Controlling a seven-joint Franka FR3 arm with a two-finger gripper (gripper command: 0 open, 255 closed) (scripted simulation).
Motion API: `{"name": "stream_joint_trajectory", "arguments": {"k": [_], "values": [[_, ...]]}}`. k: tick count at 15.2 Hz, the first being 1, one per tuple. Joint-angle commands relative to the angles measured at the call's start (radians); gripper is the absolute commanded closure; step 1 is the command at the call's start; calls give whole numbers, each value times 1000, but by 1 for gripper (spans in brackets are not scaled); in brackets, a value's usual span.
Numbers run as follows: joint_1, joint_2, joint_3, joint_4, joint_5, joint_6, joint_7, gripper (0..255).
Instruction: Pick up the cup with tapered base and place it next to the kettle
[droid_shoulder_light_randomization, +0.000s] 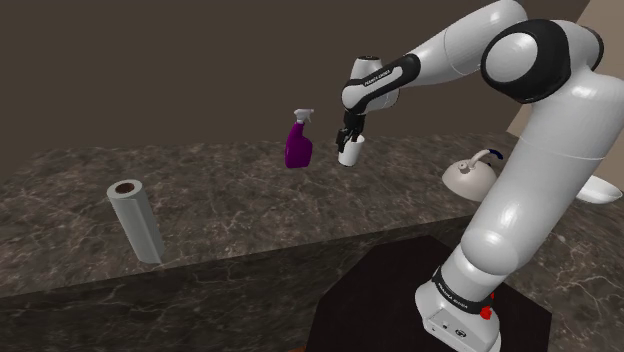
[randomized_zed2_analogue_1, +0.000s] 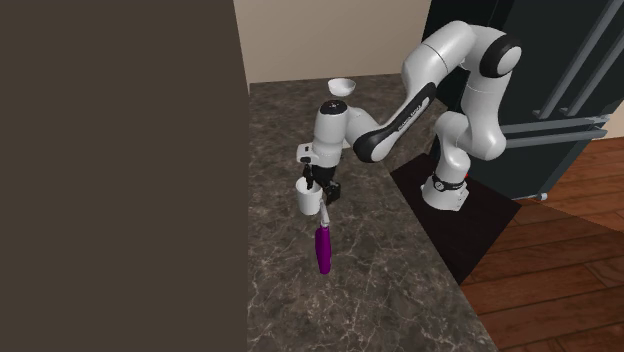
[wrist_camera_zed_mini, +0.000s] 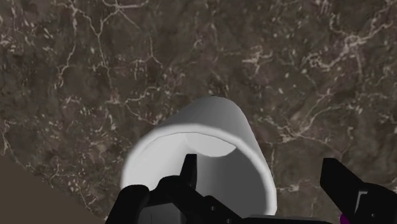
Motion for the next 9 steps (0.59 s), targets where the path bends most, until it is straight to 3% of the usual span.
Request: {"name": "stream_joint_trajectory", "arguments": {"k": [1,9], "values": [[0,0,0,0,0,0,0,255],[0,0,0,0,0,0,0,255]]}}
